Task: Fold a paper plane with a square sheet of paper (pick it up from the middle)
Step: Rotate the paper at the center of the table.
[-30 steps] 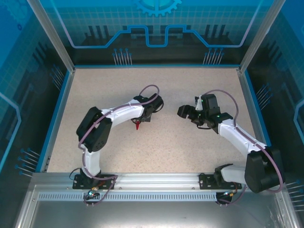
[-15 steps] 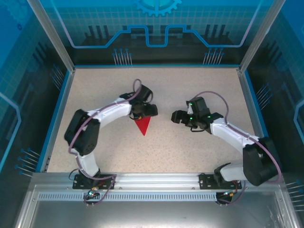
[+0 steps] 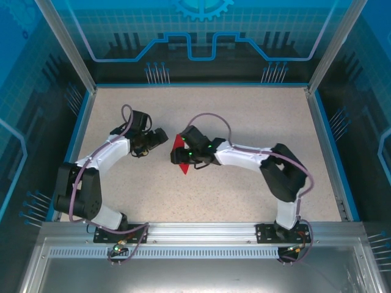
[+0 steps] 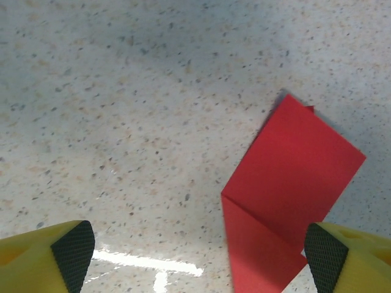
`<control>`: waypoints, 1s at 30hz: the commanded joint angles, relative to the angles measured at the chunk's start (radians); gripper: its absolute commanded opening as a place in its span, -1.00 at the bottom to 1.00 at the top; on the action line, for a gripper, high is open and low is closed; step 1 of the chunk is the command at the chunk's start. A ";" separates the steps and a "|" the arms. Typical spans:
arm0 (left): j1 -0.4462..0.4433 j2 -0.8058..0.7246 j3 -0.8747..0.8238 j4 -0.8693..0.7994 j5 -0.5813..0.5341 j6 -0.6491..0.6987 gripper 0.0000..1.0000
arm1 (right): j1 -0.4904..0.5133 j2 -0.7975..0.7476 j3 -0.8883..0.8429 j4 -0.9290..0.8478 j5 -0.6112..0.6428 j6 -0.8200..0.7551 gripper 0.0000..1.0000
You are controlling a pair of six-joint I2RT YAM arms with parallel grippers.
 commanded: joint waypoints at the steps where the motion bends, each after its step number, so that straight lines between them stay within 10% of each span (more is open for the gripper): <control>1: 0.018 -0.057 -0.018 0.001 0.033 0.005 0.85 | 0.002 0.098 0.084 -0.048 0.010 0.025 0.05; 11: 0.027 -0.061 -0.029 0.021 0.058 0.051 0.88 | -0.011 0.232 0.181 -0.221 -0.018 -0.132 -0.02; 23: 0.025 -0.051 -0.043 0.060 0.158 0.058 0.88 | -0.054 -0.053 -0.098 -0.369 -0.137 -0.685 -0.03; 30: 0.016 -0.067 -0.116 0.149 0.243 -0.033 0.91 | -0.075 -0.265 -0.203 -0.163 -0.006 -0.337 0.06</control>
